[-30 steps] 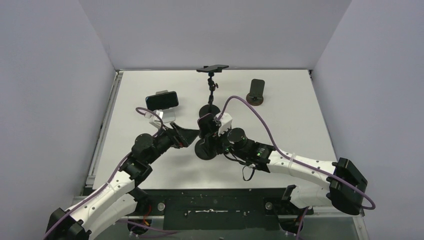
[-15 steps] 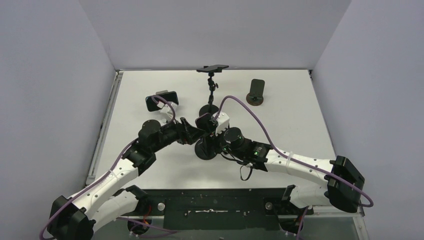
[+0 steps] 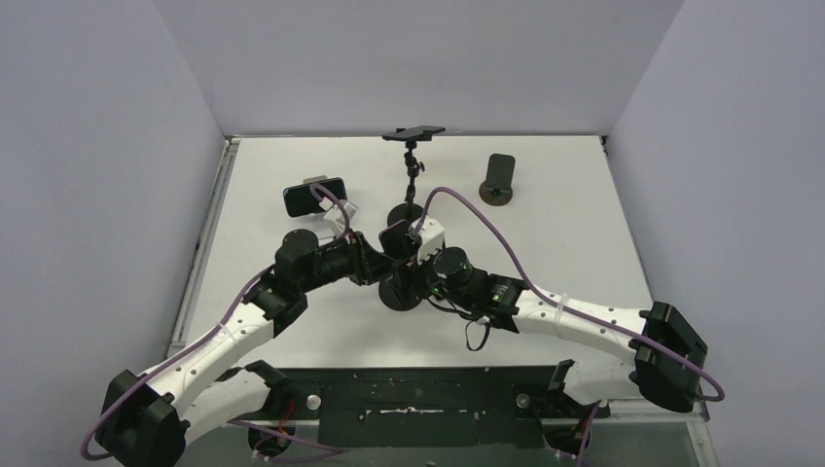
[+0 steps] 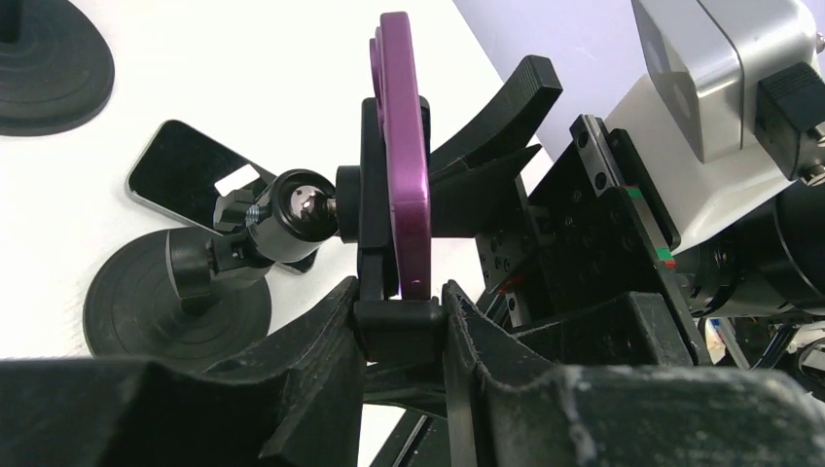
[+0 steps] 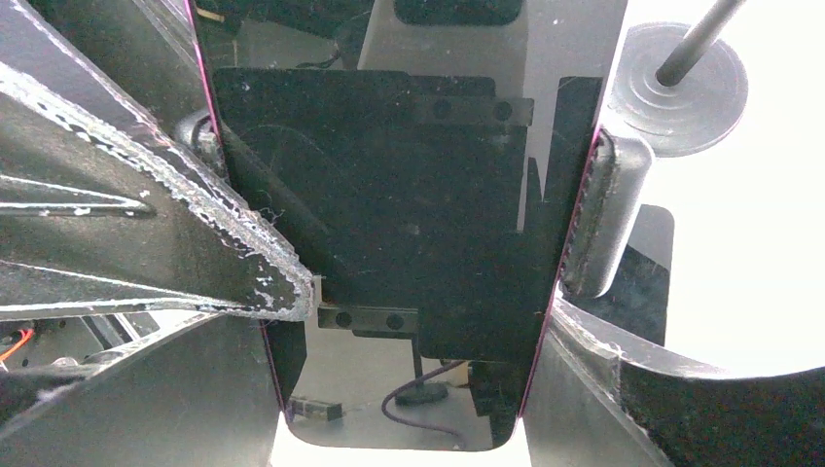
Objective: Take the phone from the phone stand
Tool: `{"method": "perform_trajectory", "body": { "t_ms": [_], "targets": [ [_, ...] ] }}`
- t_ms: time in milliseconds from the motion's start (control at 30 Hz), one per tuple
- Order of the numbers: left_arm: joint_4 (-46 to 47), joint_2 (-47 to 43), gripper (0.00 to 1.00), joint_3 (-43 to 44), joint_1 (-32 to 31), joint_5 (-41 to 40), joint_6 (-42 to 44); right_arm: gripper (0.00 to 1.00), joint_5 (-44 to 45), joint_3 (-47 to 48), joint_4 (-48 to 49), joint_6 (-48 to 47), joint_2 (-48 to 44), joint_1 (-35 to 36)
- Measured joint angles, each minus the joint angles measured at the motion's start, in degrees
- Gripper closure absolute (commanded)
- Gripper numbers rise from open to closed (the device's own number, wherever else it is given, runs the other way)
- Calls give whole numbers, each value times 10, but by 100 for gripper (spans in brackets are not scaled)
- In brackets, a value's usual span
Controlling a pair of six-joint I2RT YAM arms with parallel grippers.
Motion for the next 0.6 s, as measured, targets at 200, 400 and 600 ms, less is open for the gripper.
{"method": "perform_trajectory", "body": {
  "t_ms": [200, 400, 600],
  "targets": [
    [7, 5, 100, 0, 2, 5, 0, 100, 5, 0, 0, 0, 0, 0],
    [91, -12, 100, -54, 7, 9, -21, 100, -7, -11, 11, 0, -4, -3],
    [244, -20, 100, -134, 11, 14, -76, 100, -47, -35, 42, 0, -16, -11]
  ]
}}
